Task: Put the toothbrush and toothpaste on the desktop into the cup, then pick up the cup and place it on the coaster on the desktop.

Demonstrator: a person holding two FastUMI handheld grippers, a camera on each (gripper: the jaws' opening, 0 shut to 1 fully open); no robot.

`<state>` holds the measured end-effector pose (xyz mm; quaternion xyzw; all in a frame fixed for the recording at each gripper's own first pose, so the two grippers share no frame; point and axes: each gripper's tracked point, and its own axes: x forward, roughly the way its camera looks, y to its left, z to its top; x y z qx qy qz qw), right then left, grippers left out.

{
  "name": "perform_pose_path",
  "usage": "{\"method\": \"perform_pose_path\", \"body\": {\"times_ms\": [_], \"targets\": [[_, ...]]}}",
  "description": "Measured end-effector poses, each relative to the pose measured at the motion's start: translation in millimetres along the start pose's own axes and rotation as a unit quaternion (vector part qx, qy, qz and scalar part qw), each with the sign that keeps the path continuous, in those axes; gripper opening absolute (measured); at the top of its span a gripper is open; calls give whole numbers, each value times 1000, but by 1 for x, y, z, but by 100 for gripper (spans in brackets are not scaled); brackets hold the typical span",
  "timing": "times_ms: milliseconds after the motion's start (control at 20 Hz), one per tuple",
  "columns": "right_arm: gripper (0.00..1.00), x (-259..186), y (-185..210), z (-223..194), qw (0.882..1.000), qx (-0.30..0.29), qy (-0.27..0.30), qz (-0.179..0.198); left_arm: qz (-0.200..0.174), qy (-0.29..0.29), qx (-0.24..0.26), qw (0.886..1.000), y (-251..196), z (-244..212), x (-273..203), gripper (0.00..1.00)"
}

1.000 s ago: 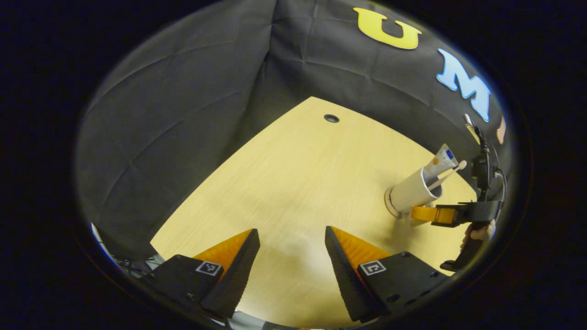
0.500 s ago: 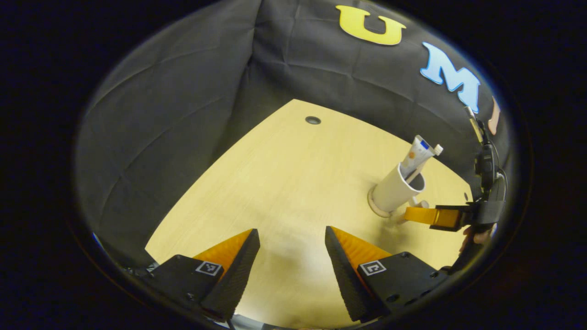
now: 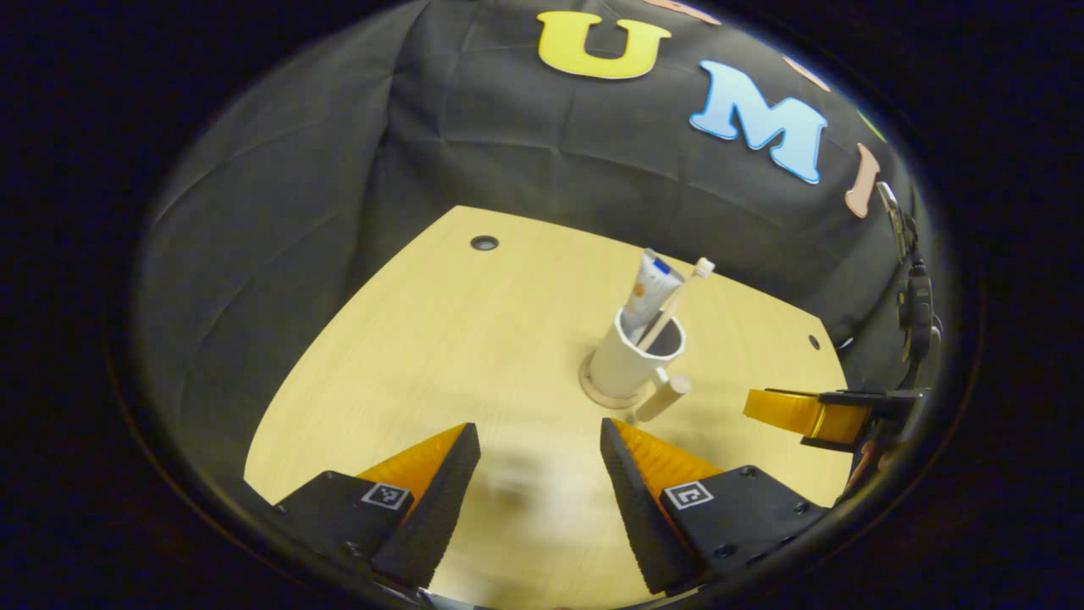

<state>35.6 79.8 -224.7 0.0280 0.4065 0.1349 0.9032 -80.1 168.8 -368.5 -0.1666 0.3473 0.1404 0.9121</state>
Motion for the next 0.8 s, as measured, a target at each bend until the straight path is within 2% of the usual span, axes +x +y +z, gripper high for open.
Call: {"method": "perform_pose_path", "body": {"times_ms": [50, 150, 200, 250, 300, 450, 550, 600, 700, 750, 800], "targets": [[31, -10, -13, 7, 1000, 8, -19, -11, -9, -13, 12, 1000, 0, 6, 10, 97], [31, -33, -36, 24, 998, 20, -60, -30, -27, -38, 33, 998, -5, 19, 10, 97], [31, -46, -45, 34, 996, 24, -82, -37, -38, -55, 42, 997, -8, 27, 10, 93], [31, -59, -55, 44, 993, 25, -106, -44, -49, -72, 49, 995, -11, 33, 12, 97], [32, -72, -65, 55, 990, 23, -131, -52, -58, -92, 57, 992, -12, 42, 12, 97], [32, -114, -84, 89, 976, 16, -206, -70, -74, -149, 80, 983, -6, 69, 1, 89], [32, -142, -90, 111, 963, 4, -256, -81, -79, -197, 93, 973, -10, 86, -14, 93], [20, -158, -93, 122, 956, -4, -280, -87, -84, -223, 100, 966, -12, 96, -27, 96], [41, -182, -94, 141, 942, -22, -325, -88, -89, -264, 108, 954, -16, 107, -49, 93], [63, -187, -92, 146, 937, -26, -335, -92, -87, -285, 111, 948, -20, 113, -62, 93], [66, -191, -91, 146, 936, -28, -338, -92, -86, -303, 114, 942, -20, 118, -72, 93]]}}
